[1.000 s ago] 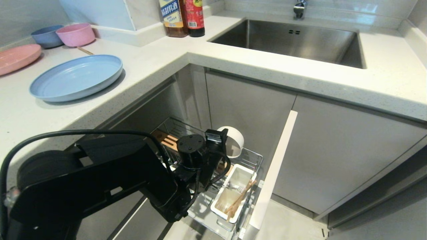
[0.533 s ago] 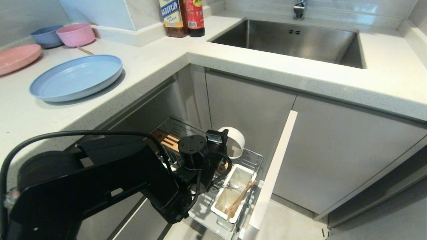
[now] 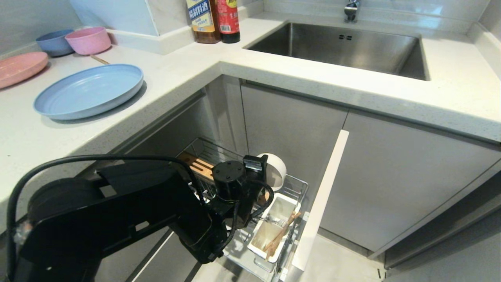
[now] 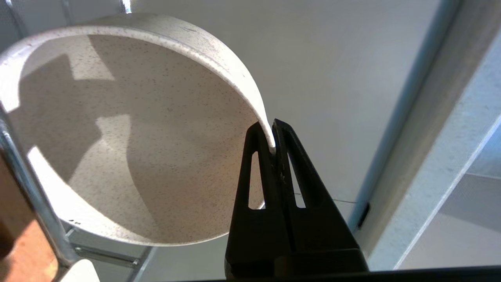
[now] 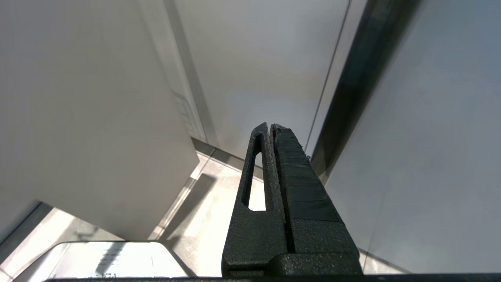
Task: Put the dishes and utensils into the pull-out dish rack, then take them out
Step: Pick up the bowl and place it in the cupboard
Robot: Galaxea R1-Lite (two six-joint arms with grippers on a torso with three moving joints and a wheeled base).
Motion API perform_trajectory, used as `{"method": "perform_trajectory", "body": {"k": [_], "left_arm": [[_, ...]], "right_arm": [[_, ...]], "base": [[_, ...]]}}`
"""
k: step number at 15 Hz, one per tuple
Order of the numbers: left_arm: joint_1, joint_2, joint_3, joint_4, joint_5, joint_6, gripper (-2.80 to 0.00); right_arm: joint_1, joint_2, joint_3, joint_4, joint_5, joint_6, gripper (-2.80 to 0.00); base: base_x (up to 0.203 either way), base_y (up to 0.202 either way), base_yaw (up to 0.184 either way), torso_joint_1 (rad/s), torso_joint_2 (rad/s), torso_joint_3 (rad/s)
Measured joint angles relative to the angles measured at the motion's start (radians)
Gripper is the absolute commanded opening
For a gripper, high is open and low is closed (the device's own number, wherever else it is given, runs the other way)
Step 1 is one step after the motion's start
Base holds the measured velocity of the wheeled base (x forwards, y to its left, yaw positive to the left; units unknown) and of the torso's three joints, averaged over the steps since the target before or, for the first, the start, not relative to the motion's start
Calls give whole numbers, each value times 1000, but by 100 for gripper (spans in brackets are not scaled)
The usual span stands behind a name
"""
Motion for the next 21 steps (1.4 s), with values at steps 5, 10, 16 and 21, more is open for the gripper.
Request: {"method": "perform_trajectory", "body": {"k": [5, 10, 16, 21], "left_arm": [[-1, 2, 1, -2, 12, -1, 0], [-1, -2, 6, 0, 20, -1, 0], [-35, -68, 10, 213, 93, -7, 0], [-55, -159, 14, 324, 134, -14, 0]], "right_arm": [[0, 0, 0, 0, 0, 0, -280], [0, 0, 0, 0, 0, 0, -280], [0, 0, 0, 0, 0, 0, -280], [0, 0, 0, 0, 0, 0, -280]], "base": [[0, 0, 0, 0, 0, 0], [0, 0, 0, 0, 0, 0], [0, 0, 0, 0, 0, 0], [0, 0, 0, 0, 0, 0]]}}
